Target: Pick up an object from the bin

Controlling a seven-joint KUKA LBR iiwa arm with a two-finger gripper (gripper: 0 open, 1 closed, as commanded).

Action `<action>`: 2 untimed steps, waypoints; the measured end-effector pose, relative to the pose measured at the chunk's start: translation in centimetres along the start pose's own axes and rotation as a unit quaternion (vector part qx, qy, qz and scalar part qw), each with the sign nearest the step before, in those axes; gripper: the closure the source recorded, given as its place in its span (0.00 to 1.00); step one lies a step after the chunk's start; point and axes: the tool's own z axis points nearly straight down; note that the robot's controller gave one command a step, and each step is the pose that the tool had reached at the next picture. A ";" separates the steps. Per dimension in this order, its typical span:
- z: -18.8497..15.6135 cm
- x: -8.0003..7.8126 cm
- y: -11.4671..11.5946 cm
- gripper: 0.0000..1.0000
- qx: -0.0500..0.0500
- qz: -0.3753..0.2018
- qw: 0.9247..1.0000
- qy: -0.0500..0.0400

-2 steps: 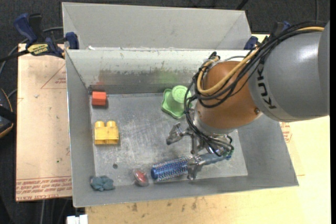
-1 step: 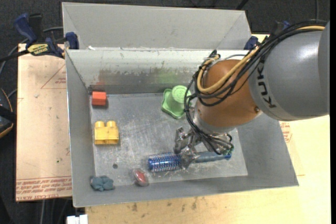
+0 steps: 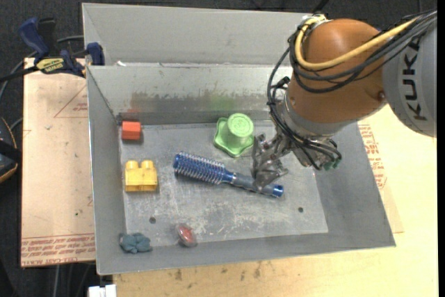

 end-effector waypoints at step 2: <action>11.1 -3.1 2.9 0.00 -0.003 0.027 1.000 0.008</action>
Offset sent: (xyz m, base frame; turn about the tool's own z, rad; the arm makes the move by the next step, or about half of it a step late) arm 0.0000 0.0000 0.0000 0.0000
